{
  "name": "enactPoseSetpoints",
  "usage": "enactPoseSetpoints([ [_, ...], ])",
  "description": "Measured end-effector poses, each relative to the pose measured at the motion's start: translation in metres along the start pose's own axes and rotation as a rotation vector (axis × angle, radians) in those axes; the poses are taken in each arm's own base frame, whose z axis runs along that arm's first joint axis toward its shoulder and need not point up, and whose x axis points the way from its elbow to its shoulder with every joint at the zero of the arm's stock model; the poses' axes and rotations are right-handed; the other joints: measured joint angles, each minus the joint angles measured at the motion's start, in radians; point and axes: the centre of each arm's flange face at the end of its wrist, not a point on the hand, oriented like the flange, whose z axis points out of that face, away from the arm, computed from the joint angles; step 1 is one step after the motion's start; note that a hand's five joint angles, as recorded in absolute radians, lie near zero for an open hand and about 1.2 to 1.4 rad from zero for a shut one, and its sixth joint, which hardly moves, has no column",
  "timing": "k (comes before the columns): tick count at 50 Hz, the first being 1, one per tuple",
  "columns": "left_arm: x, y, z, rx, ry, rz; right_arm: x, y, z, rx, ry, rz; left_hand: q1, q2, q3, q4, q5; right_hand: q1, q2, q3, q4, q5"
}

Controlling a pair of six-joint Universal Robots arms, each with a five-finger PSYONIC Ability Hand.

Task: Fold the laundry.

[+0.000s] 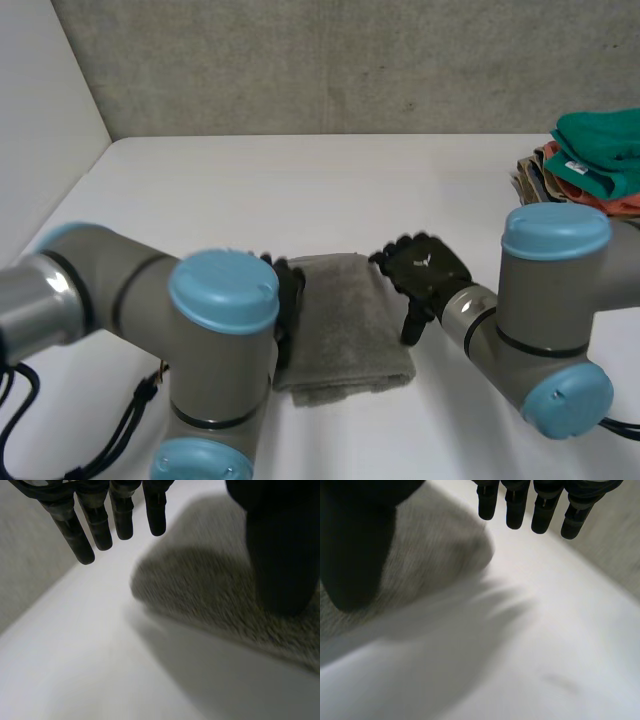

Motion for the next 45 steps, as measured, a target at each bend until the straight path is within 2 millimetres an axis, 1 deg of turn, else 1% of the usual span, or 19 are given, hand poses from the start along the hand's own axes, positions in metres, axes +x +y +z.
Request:
enactPoseSetpoints([
  [1,-0.005,-0.014,-0.004,0.047,0.003,-0.015,-0.001,-0.013,-0.009,0.065,0.025,-0.036,0.0,0.0,0.0,0.0,0.0,0.0,0.0,0.0,0.0,0.0],
  [3,-0.011,-0.027,-0.009,0.093,0.006,-0.031,-0.003,-0.025,-0.019,0.132,0.042,-0.064,0.0,0.0,-0.001,-0.004,-0.006,0.0,0.0,0.0,0.0,0.0],
  [5,-0.016,-0.038,-0.014,0.132,0.015,-0.044,-0.006,-0.031,-0.027,0.178,0.042,-0.082,0.0,-0.001,-0.001,-0.004,-0.007,0.0,0.0,0.0,0.0,-0.002],
  [7,-0.024,-0.056,-0.023,0.206,0.039,-0.066,-0.015,-0.035,-0.039,0.242,0.027,-0.114,-0.009,-0.013,-0.011,-0.017,-0.023,0.0,0.0,0.0,0.0,-0.003],
  [8,-0.027,-0.061,-0.026,0.23,0.048,-0.073,-0.018,-0.036,-0.044,0.261,0.02,-0.125,-0.009,-0.013,-0.011,-0.017,-0.023,0.0,0.0,0.0,0.0,-0.003],
  [9,-0.03,-0.067,-0.029,0.259,0.061,-0.08,-0.024,-0.034,-0.049,0.279,0.004,-0.139,-0.009,-0.015,-0.012,-0.018,-0.024,0.0,0.0,0.0,0.0,-0.003],
  [10,-0.031,-0.069,-0.031,0.269,0.066,-0.082,-0.026,-0.033,-0.05,0.284,-0.003,-0.144,-0.009,-0.015,-0.012,-0.018,-0.024,0.0,0.0,0.0,0.0,-0.003],
  [11,-0.036,-0.075,-0.034,0.298,0.083,-0.089,-0.035,-0.029,-0.056,0.296,-0.027,-0.16,-0.009,-0.015,-0.012,-0.018,-0.024,0.0,0.0,0.0,0.0,-0.003],
  [13,-0.04,-0.08,-0.037,0.327,0.104,-0.095,-0.044,-0.023,-0.061,0.303,-0.056,-0.176,-0.009,-0.015,-0.012,-0.018,-0.024,0.0,0.0,0.0,0.0,-0.003],
  [16,-0.046,-0.083,-0.038,0.352,0.134,-0.1,-0.06,-0.005,-0.066,0.282,-0.113,-0.192,-0.009,-0.015,-0.012,-0.018,-0.024,0.0,0.0,0.0,0.0,-0.003],
  [17,-0.047,-0.083,-0.038,0.356,0.142,-0.101,-0.065,0.003,-0.066,0.265,-0.132,-0.194,-0.009,-0.015,-0.012,-0.018,-0.024,0.0,0.0,0.0,0.0,-0.003],
  [20,-0.048,-0.081,-0.037,0.354,0.155,-0.102,-0.073,0.02,-0.062,0.229,-0.161,-0.193,-0.009,-0.015,-0.012,-0.018,-0.024,0.0,0.0,0.0,0.0,-0.003],
  [23,-0.047,-0.077,-0.035,0.344,0.162,-0.103,-0.077,0.03,-0.055,0.216,-0.17,-0.194,-0.009,-0.015,-0.012,-0.018,-0.024,0.0,0.0,0.0,0.0,-0.003],
  [25,-0.046,-0.075,-0.034,0.337,0.164,-0.102,-0.078,0.034,-0.05,0.222,-0.166,-0.196,-0.009,-0.015,-0.012,-0.018,-0.024,0.0,0.0,0.0,0.0,-0.003],
  [29,-0.044,-0.074,-0.033,0.331,0.166,-0.102,-0.079,0.036,-0.043,0.236,-0.157,-0.199,-0.009,-0.015,-0.012,-0.018,-0.024,0.0,0.0,0.0,0.0,-0.003],
  [31,-0.043,-0.072,-0.033,0.33,0.165,-0.101,-0.079,0.038,-0.036,0.247,-0.147,-0.202,-0.009,-0.015,-0.012,-0.018,-0.024,0.003,0.005,0.006,0.004,0.004],
  [34,-0.042,-0.072,-0.032,0.333,0.164,-0.102,-0.079,0.039,-0.029,0.256,-0.139,-0.205,-0.009,-0.015,-0.012,-0.018,-0.024,0.007,0.035,0.034,0.029,0.039],
  [36,-0.042,-0.071,-0.032,0.336,0.163,-0.102,-0.079,0.039,-0.024,0.266,-0.132,-0.207,-0.009,-0.015,-0.012,-0.018,-0.024,0.055,0.081,0.081,0.075,0.085],
  [45,-0.042,-0.071,-0.033,0.34,0.162,-0.103,-0.078,0.039,-0.012,0.283,-0.117,-0.229,-0.009,-0.015,-0.012,-0.018,-0.024,0.114,0.114,0.133,0.131,0.091],
])
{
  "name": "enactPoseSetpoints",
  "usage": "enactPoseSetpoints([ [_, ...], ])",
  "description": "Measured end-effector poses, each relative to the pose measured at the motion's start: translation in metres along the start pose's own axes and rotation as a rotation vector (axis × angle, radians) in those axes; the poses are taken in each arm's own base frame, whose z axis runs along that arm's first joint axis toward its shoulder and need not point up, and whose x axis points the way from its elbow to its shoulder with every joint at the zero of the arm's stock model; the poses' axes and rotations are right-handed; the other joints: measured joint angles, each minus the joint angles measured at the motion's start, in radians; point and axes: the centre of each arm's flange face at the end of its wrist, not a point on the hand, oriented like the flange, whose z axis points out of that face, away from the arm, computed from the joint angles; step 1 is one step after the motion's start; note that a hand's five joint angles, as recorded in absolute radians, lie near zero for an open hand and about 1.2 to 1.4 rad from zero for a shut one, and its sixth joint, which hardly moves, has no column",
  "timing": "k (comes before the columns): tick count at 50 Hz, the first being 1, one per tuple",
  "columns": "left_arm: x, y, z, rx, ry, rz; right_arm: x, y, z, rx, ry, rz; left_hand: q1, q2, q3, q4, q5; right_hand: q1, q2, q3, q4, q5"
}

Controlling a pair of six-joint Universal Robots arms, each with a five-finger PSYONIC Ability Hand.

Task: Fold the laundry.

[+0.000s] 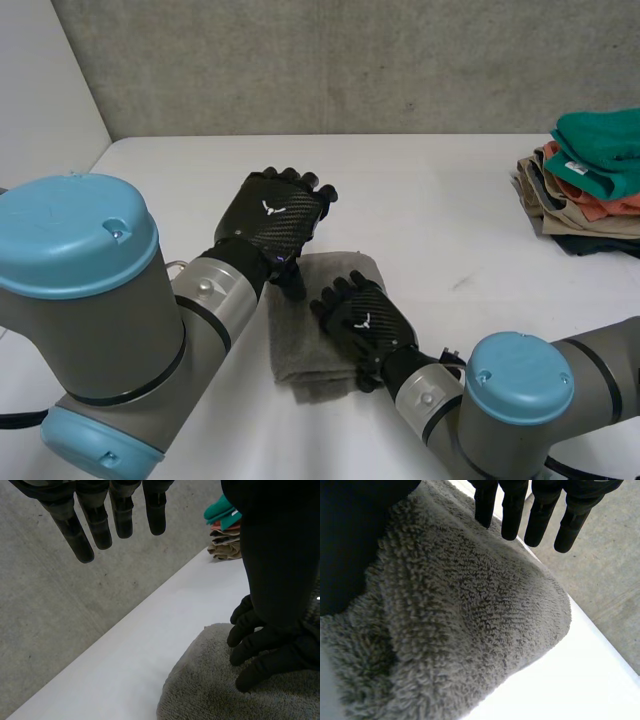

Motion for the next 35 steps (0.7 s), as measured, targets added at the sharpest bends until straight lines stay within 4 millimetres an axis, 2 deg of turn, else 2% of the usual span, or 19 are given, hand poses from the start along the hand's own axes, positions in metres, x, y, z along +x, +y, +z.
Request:
enactPoseSetpoints([
  [9,0.0,0.0,-0.001,0.001,0.001,0.0,0.005,-0.005,0.01,0.027,0.009,-0.013,0.0,0.0,0.0,0.0,0.0,0.06,0.06,0.059,0.056,0.08],
  [16,0.0,-0.001,-0.002,0.003,0.0,0.0,0.006,-0.003,0.018,0.033,0.007,-0.011,0.0,0.0,0.0,0.0,0.0,0.384,0.441,0.416,0.408,0.403],
  [23,0.0,-0.002,-0.003,0.007,0.001,0.0,0.011,-0.008,0.025,0.059,0.023,-0.012,0.0,0.0,0.0,0.0,0.0,0.582,0.673,0.659,0.66,0.647],
  [27,0.0,-0.003,-0.003,0.01,0.001,0.0,0.014,-0.011,0.03,0.072,0.032,-0.013,0.0,0.0,0.0,0.0,0.0,0.607,0.688,0.68,0.683,0.668],
  [32,0.0,-0.004,-0.003,0.014,0.002,0.0,0.017,-0.012,0.035,0.077,0.037,-0.013,0.0,0.0,0.0,0.0,0.0,0.683,0.808,0.798,0.82,0.786],
  [35,-0.001,-0.007,-0.004,0.025,0.001,-0.001,0.027,-0.014,0.041,0.09,0.064,-0.017,0.0,0.0,0.0,0.0,0.0,0.683,0.808,0.801,0.838,0.789],
])
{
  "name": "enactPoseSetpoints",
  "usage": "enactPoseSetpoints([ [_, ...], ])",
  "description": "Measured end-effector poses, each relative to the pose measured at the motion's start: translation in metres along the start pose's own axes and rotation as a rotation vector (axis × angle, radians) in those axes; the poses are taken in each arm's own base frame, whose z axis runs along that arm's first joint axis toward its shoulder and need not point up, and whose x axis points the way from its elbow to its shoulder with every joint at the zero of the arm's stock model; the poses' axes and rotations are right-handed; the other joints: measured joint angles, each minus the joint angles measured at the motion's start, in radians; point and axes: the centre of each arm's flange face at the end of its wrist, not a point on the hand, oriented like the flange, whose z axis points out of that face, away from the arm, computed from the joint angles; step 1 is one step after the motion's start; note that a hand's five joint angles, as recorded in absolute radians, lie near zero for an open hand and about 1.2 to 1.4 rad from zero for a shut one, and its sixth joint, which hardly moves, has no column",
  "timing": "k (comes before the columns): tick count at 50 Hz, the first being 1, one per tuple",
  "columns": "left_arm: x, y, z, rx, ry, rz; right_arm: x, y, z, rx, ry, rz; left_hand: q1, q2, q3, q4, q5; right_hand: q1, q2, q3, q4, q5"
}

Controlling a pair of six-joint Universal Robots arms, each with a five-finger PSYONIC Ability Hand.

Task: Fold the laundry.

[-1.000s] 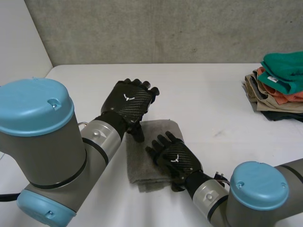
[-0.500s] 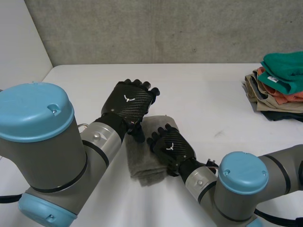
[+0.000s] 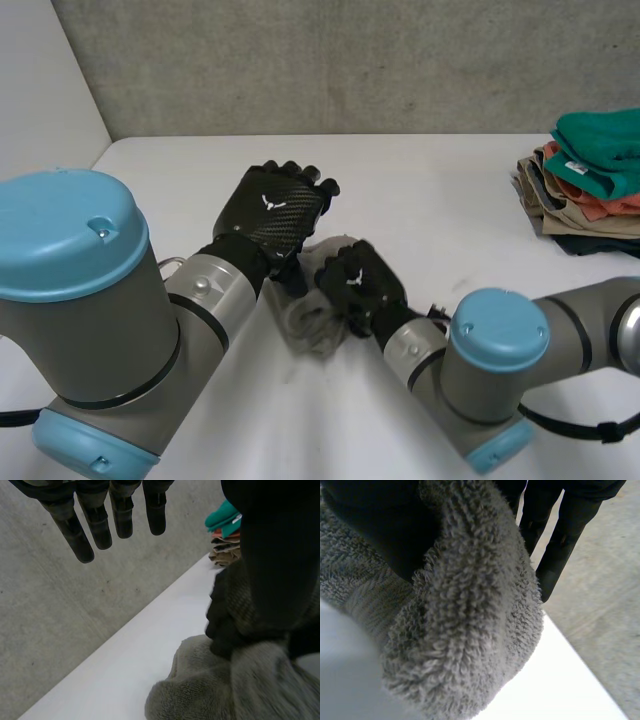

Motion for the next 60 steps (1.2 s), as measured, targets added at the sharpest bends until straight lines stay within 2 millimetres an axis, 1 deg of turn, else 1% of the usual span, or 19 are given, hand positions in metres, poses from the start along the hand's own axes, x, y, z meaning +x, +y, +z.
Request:
enactPoseSetpoints([
  [3,-0.001,-0.004,-0.001,0.014,-0.003,-0.001,0.013,-0.003,0.007,0.017,0.036,-0.006,0.0,0.0,0.0,0.0,0.0,0.0,0.0,0.0,0.0,0.0],
  [7,-0.003,-0.016,-0.003,0.066,-0.012,-0.003,0.059,-0.019,0.022,0.081,0.147,-0.03,0.0,0.0,0.0,0.0,0.0,0.006,0.0,0.0,0.004,0.0],
  [13,-0.005,-0.042,-0.01,0.186,-0.028,-0.008,0.169,-0.06,0.039,0.257,0.37,-0.081,0.0,0.0,0.0,0.0,0.0,0.006,0.0,0.0,0.011,0.0],
  [16,-0.004,-0.054,-0.014,0.237,-0.027,-0.009,0.231,-0.076,0.038,0.354,0.469,-0.072,0.0,0.0,0.0,0.0,0.0,0.006,0.002,0.008,0.011,0.002],
  [17,-0.004,-0.055,-0.015,0.243,-0.025,-0.009,0.238,-0.077,0.037,0.364,0.48,-0.069,0.0,0.0,0.0,0.0,0.0,0.006,0.002,0.009,0.011,0.006],
  [18,-0.002,-0.058,-0.016,0.259,-0.018,-0.009,0.266,-0.079,0.033,0.399,0.518,-0.054,0.0,0.0,0.0,0.0,0.0,0.006,0.002,0.009,0.011,0.01],
  [19,-0.002,-0.06,-0.016,0.265,-0.014,-0.009,0.278,-0.079,0.031,0.412,0.533,-0.047,0.0,0.0,0.0,0.0,0.0,0.006,0.002,0.009,0.011,0.01],
  [24,0.006,-0.065,-0.018,0.293,0.039,-0.003,0.347,-0.064,0.016,0.466,0.612,-0.002,0.0,0.0,0.0,0.0,0.0,0.006,0.002,0.009,0.011,0.01],
  [25,0.01,-0.066,-0.019,0.302,0.066,0.0,0.369,-0.052,0.01,0.472,0.632,0.008,0.0,0.0,0.0,0.0,0.0,0.006,0.002,0.009,0.011,0.01],
  [27,0.013,-0.067,-0.019,0.309,0.093,0.003,0.38,-0.045,0.007,0.472,0.641,0.01,0.0,0.0,0.0,0.0,0.0,0.006,0.002,0.009,0.011,0.01],
  [28,0.017,-0.067,-0.02,0.316,0.126,0.007,0.406,-0.022,-0.003,0.463,0.662,0.01,0.0,0.0,0.0,0.0,0.0,0.006,0.002,0.009,0.011,0.01],
  [31,0.022,-0.067,-0.02,0.324,0.167,0.011,0.429,0.014,-0.014,0.441,0.672,0.005,0.0,0.0,0.0,0.0,0.0,0.006,0.002,0.009,0.011,0.01],
  [35,0.026,-0.065,-0.02,0.322,0.197,0.013,0.442,0.064,-0.024,0.407,0.653,0.021,0.0,0.0,0.0,0.0,0.0,0.006,0.002,0.009,0.011,0.01],
  [39,0.029,-0.057,-0.018,0.301,0.213,0.012,0.441,0.138,-0.041,0.335,0.619,0.088,0.0,0.0,0.0,0.0,0.0,0.006,0.002,0.009,0.011,0.01],
  [45,0.036,-0.046,-0.014,0.266,0.228,0.011,0.427,0.201,-0.064,0.254,0.611,0.155,0.0,0.0,0.0,0.0,0.0,0.006,0.002,0.009,0.011,0.046],
  [49,0.039,-0.042,-0.013,0.255,0.235,0.011,0.421,0.214,-0.072,0.234,0.613,0.167,0.0,0.0,0.0,0.0,0.0,0.006,0.002,0.009,0.011,0.064],
  [55,0.04,-0.039,-0.011,0.245,0.238,0.012,0.421,0.211,-0.076,0.227,0.622,0.173,0.0,0.0,0.0,0.0,0.0,-0.002,-0.021,-0.019,-0.03,0.046],
  [58,0.041,-0.038,-0.011,0.242,0.239,0.012,0.422,0.202,-0.078,0.217,0.631,0.19,0.0,0.0,0.0,0.0,0.0,-0.282,-0.367,-0.36,-0.377,-0.297],
  [60,0.041,-0.037,-0.01,0.241,0.239,0.012,0.422,0.193,-0.08,0.203,0.644,0.212,0.0,0.0,0.0,0.0,0.0,-0.664,-0.774,-0.759,-0.782,-0.638],
])
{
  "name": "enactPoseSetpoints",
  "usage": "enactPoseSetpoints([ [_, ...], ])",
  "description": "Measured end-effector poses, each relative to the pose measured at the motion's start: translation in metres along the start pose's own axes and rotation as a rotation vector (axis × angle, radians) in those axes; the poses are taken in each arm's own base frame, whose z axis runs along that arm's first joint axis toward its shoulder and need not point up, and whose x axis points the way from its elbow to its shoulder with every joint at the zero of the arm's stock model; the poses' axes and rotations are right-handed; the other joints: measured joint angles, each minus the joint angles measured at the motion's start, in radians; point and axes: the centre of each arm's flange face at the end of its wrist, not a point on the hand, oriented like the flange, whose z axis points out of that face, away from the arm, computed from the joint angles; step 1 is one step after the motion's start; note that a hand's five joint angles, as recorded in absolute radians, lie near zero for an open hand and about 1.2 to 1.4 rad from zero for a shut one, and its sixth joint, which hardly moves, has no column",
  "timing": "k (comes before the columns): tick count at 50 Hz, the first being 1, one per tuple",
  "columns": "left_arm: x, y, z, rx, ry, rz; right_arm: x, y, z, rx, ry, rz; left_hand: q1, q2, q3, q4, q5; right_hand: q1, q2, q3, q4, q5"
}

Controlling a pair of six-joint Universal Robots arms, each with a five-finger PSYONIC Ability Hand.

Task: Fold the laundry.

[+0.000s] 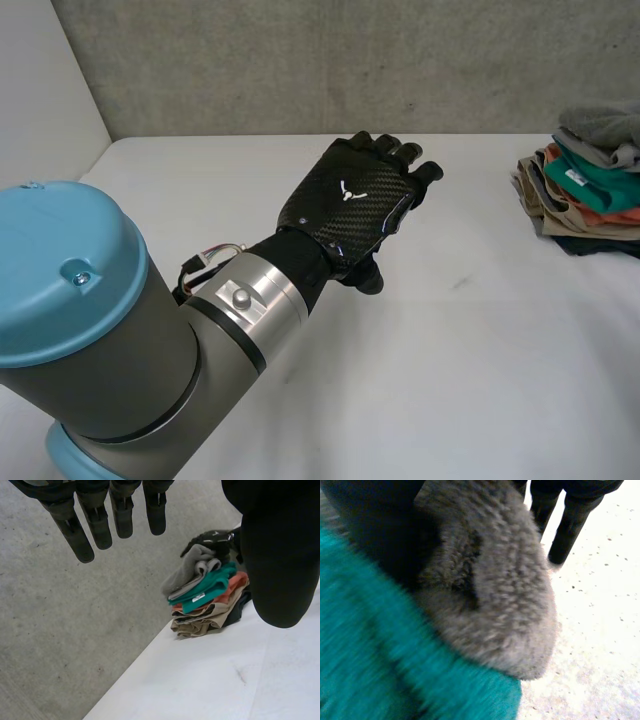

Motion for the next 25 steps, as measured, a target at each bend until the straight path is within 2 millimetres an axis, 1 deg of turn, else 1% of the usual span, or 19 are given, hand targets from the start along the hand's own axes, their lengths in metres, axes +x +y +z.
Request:
enactPoseSetpoints([
  [2,0.0,0.0,0.0,-0.001,0.0,0.0,0.0,-0.008,-0.001,-0.016,0.016,0.013,0.0,0.0,0.0,0.0,0.0,-0.117,-0.119,-0.133,-0.142,-0.119],
  [3,0.0,0.0,0.0,-0.001,0.0,0.0,0.0,-0.011,-0.001,-0.022,0.022,0.017,0.0,0.0,0.0,0.0,0.0,-0.127,-0.133,-0.15,-0.16,-0.146],
  [4,0.0,0.0,0.0,0.0,-0.001,0.0,0.001,-0.02,-0.002,-0.038,0.043,0.027,0.0,0.0,0.0,0.0,0.0,-0.129,-0.147,-0.172,-0.183,-0.189],
  [8,-0.001,-0.002,-0.001,0.002,-0.003,0.0,0.003,-0.046,-0.008,-0.115,0.127,0.039,0.0,0.0,0.0,0.0,0.0,-0.129,-0.147,-0.175,-0.187,-0.235],
  [11,-0.001,-0.003,-0.002,0.004,-0.004,0.0,0.008,-0.059,-0.016,-0.185,0.197,0.014,0.0,0.0,0.0,0.0,0.0,-0.129,-0.147,-0.175,-0.187,-0.242],
  [14,-0.001,-0.009,-0.004,0.015,-0.006,0.002,0.025,-0.075,-0.034,-0.328,0.331,-0.086,0.0,0.0,0.0,0.0,0.0,-0.129,-0.147,-0.175,-0.187,-0.242],
  [15,-0.001,-0.01,-0.005,0.018,-0.007,0.002,0.029,-0.077,-0.037,-0.354,0.353,-0.108,0.0,0.0,0.0,0.0,0.0,-0.129,-0.147,-0.175,-0.187,-0.242],
  [16,-0.001,-0.012,-0.006,0.023,-0.01,0.003,0.038,-0.084,-0.046,-0.415,0.411,-0.17,0.0,0.0,0.0,0.0,0.0,-0.129,-0.147,-0.175,-0.187,-0.242],
  [19,-0.003,-0.018,-0.008,0.036,-0.024,0.005,0.057,-0.099,-0.06,-0.511,0.521,-0.298,0.0,0.0,0.0,0.0,0.0,-0.129,-0.147,-0.175,-0.187,-0.242],
  [20,-0.003,-0.019,-0.008,0.038,-0.027,0.005,0.059,-0.101,-0.062,-0.518,0.534,-0.314,0.0,0.0,0.0,0.0,0.0,-0.129,-0.147,-0.175,-0.187,-0.242],
  [22,-0.006,-0.025,-0.01,0.05,-0.047,0.007,0.072,-0.116,-0.066,-0.533,0.613,-0.398,0.0,0.0,0.0,0.0,0.0,-0.129,-0.147,-0.175,-0.187,-0.242],
  [24,-0.009,-0.029,-0.011,0.059,-0.065,0.008,0.077,-0.128,-0.066,-0.514,0.657,-0.439,0.0,0.0,0.0,0.0,0.0,-0.129,-0.147,-0.175,-0.187,-0.242],
  [25,-0.011,-0.032,-0.012,0.066,-0.078,0.009,0.079,-0.137,-0.065,-0.49,0.679,-0.459,0.0,0.0,0.0,0.0,0.0,-0.129,-0.147,-0.175,-0.187,-0.242],
])
